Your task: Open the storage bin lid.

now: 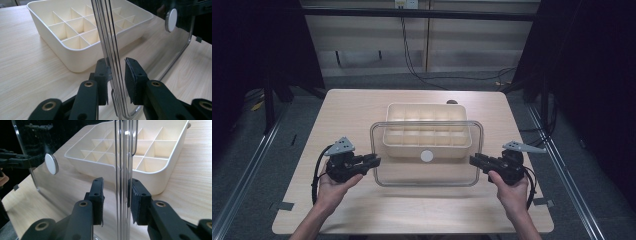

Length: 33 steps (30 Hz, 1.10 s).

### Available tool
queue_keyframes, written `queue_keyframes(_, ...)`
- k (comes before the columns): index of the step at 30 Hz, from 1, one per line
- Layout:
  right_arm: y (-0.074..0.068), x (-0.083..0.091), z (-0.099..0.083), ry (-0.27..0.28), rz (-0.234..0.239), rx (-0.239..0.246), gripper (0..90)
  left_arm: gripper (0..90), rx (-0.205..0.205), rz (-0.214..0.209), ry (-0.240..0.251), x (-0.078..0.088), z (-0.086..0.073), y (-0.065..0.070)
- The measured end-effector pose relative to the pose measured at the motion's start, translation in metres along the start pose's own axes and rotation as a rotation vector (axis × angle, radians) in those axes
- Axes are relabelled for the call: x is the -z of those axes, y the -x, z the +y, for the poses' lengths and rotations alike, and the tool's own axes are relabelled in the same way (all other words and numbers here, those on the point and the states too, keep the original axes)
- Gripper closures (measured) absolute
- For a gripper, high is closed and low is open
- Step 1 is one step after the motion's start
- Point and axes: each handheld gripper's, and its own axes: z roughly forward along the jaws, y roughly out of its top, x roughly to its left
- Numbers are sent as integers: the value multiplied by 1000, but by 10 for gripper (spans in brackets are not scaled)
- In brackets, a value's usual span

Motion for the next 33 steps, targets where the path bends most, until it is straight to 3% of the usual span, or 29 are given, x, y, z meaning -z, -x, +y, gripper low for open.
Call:
queue_keyframes(5, -3, 3, -3, -1, 19, -15, 681, 731, 4, -2, -1, 5, -2, 3)
queue_keyframes(11, -9, 8, -6, -21, 23, 1, 685, 730, 6, -8, -10, 9, -5, 5)
queue_keyframes(15, -12, 12, -9, -23, 26, 3, 692, 733, 21, -30, -11, 12, -11, 6)
queue_keyframes(27, -15, 14, -23, -46, 36, 1, 692, 730, 12, -10, -54, 16, -22, 17)
queue_keyframes(33, -17, 11, -28, -65, 43, -10, 693, 730, 19, -22, -61, 19, -33, 16)
